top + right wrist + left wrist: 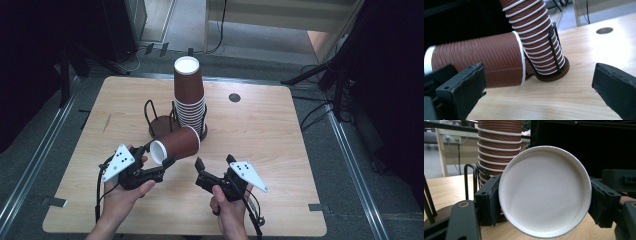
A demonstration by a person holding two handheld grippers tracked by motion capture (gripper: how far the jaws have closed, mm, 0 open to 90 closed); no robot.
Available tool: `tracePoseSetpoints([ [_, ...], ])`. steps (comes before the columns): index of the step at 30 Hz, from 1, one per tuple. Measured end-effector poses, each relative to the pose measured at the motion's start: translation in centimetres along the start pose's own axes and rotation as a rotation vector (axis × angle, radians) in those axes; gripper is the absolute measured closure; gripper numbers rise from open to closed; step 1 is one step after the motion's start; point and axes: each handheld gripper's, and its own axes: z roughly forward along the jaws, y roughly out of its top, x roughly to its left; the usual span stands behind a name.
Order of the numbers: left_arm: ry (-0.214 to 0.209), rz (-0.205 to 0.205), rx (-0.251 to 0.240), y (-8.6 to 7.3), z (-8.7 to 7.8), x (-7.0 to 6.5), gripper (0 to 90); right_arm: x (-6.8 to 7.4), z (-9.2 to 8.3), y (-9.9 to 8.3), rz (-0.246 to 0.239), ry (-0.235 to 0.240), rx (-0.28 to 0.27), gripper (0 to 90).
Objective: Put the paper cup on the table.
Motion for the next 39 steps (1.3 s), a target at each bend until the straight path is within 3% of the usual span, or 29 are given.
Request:
tracePoseSetpoints([
  [6, -0.018, -0.005, -0.009, 0.0, 0.5, -0.1, 25.1, 0.0, -0.2, 0.6, 0.119, 0.018, 0.017, 0.0],
  [10, -0.021, -0.004, -0.011, -0.1, 0.8, -0.2, 25.1, 0.1, -0.3, 0.7, 0.228, 0.041, 0.026, 0.0],
  [11, -0.023, -0.003, -0.013, -0.1, 0.9, -0.2, 25.1, 0.1, -0.3, 0.7, 0.228, 0.041, 0.026, 0.0],
  [15, -0.029, 0.000, -0.017, -0.2, 1.3, -0.4, 25.2, 0.1, -0.4, 0.6, 0.340, 0.044, 0.034, 0.0],
  [19, -0.039, 0.001, -0.021, -0.3, 1.5, -0.5, 25.2, 0.0, -0.2, 0.7, 0.468, 0.042, 0.075, 0.0],
  [20, -0.039, 0.001, -0.021, -0.3, 1.5, -0.5, 25.2, 0.0, -0.2, 0.7, 0.468, 0.042, 0.075, 0.0],
  [21, -0.047, 0.000, -0.023, -0.4, 1.6, -0.6, 25.2, -0.1, -0.1, 0.6, 0.516, 0.045, 0.085, 0.0],
  [22, -0.047, 0.000, -0.023, -0.4, 1.6, -0.6, 25.2, -0.1, -0.1, 0.6, 0.516, 0.045, 0.085, 0.0],
  [24, -0.050, 0.004, -0.026, -0.6, 1.6, -0.7, 25.2, -0.1, 0.0, 0.6, 0.564, 0.034, 0.086, 0.0],
  [25, -0.054, 0.005, -0.026, -0.7, 1.7, -0.7, 25.2, -0.1, 0.3, 0.6, 0.625, 0.032, 0.094, 0.0],
  [26, -0.054, 0.005, -0.026, -0.7, 1.7, -0.7, 25.2, -0.1, 0.3, 0.6, 0.625, 0.032, 0.094, 0.0],
  [27, -0.054, 0.001, -0.032, -0.8, 1.7, -0.8, 25.2, -0.2, 0.5, 0.6, 0.692, 0.043, 0.104, 0.0],
  [28, -0.055, 0.000, -0.033, -0.9, 1.8, -0.9, 25.2, -0.2, 0.7, 0.6, 0.730, 0.048, 0.109, 0.0],
  [29, -0.055, 0.000, -0.033, -0.9, 1.8, -0.9, 25.2, -0.2, 0.7, 0.6, 0.730, 0.048, 0.109, 0.0],
  [31, -0.057, 0.008, -0.033, -1.0, 1.8, -1.0, 25.2, -0.4, 1.2, 0.2, 0.836, 0.070, 0.132, 0.0],
  [32, -0.057, 0.008, -0.033, -1.0, 1.8, -1.0, 25.2, -0.4, 1.2, 0.2, 0.836, 0.070, 0.132, 0.0],
  [33, -0.056, 0.012, -0.034, -1.1, 1.8, -1.1, 25.2, -0.3, 1.5, 0.0, 0.883, 0.074, 0.140, 0.0],
  [36, -0.058, 0.015, -0.036, -1.1, 1.8, -1.1, 25.2, -0.1, 1.6, -0.1, 0.919, 0.088, 0.147, 0.0],
  [39, -0.064, 0.017, -0.034, -1.3, 1.9, -1.4, 25.2, 0.3, 2.1, 0.0, 0.999, 0.123, 0.156, 0.0],
])
